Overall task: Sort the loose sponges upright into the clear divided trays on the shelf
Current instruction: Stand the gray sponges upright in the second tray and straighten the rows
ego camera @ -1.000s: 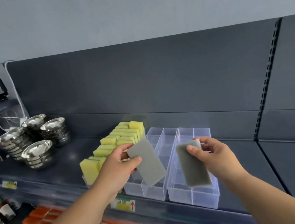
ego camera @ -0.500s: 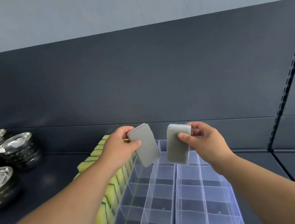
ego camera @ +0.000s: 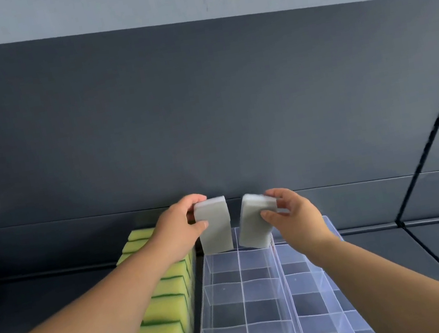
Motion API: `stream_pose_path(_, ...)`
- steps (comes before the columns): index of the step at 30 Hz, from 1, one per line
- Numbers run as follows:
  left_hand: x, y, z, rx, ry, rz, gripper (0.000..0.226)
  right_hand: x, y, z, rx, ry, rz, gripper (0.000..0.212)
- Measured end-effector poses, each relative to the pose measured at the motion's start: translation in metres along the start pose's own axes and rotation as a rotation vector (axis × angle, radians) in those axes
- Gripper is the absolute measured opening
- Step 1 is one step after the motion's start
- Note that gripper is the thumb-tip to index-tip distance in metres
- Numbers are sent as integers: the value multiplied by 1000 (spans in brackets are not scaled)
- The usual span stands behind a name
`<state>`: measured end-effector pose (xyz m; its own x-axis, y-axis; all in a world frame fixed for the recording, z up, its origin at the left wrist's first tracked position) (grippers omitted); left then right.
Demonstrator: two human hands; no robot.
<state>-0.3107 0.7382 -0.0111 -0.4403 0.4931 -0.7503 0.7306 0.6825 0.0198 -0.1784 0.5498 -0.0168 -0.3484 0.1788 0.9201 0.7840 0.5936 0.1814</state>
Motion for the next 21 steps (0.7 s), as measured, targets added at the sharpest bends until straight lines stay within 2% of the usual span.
stream_pose_path(9, -6, 9, 5, 74, 91, 115, 46, -13, -1, 17, -6, -164, 60, 39)
stream_pose_path(14, 1, 3, 14, 149, 383, 106, 46, -18, 0, 21, 1, -206, 96, 43)
stream_pose_path(18, -4, -4, 16, 201, 550, 123, 57, -17, -5, 19, 1, -241, 96, 52)
stream_pose_path(21, -17, -15, 14, 154, 566, 186, 67, -10, -19, 11, -33, -280, 101, 62)
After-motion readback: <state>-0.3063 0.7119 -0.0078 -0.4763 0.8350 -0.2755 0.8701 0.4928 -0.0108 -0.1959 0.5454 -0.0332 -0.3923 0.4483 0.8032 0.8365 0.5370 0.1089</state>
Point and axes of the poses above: each hand's wrist, its own y-axis towards the middle knuckle, its own z-axis out of the palm, x = y × z, the point moved 1 cm from there along y, towards the middle knuckle, and after that the axes turned 8 degrees about -z, right-handed, at the moved point
